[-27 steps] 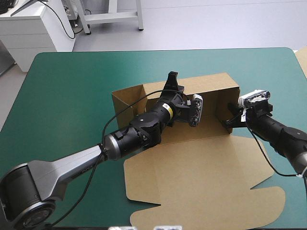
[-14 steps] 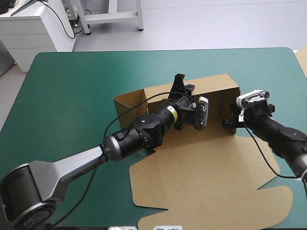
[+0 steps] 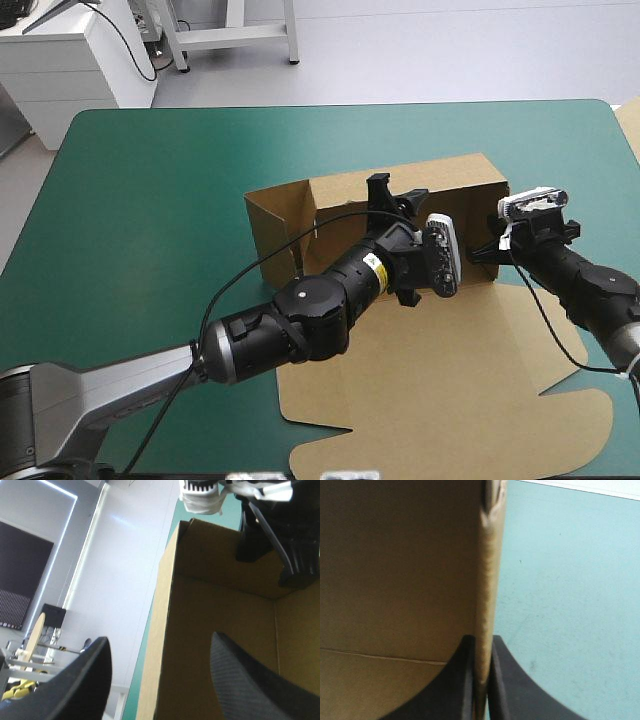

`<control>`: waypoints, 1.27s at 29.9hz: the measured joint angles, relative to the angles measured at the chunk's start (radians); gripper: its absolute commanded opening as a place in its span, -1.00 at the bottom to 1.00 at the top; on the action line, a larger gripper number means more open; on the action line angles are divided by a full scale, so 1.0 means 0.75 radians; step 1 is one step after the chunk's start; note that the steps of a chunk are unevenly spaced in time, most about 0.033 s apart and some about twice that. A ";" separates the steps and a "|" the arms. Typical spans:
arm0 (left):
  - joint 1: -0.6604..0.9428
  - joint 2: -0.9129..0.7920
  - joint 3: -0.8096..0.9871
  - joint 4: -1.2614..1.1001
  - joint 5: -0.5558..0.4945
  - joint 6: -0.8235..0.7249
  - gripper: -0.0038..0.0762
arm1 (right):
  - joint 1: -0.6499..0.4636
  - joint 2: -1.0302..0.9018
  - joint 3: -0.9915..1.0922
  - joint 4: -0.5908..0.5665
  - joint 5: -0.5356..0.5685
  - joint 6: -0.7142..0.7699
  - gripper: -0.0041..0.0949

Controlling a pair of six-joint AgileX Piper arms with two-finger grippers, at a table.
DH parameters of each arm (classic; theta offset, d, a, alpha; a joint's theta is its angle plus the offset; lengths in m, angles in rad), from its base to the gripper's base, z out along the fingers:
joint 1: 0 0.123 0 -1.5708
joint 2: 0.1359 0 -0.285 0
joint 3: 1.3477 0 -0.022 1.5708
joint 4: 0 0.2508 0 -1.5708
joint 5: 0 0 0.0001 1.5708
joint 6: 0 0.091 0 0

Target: Fold the box

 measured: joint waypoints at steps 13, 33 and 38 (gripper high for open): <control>0.110 -0.185 0.000 0.111 0.318 -0.018 -0.90 | 0.000 -0.032 -0.013 -0.248 0.012 0.342 -0.94; 1.161 -0.249 0.000 -0.894 0.503 0.083 -0.90 | 0.023 0.201 -0.759 -1.669 0.917 1.874 -0.94; 1.310 -0.249 0.000 -1.102 0.605 0.202 -0.90 | 0.103 0.371 -0.912 -1.770 0.990 1.967 -0.94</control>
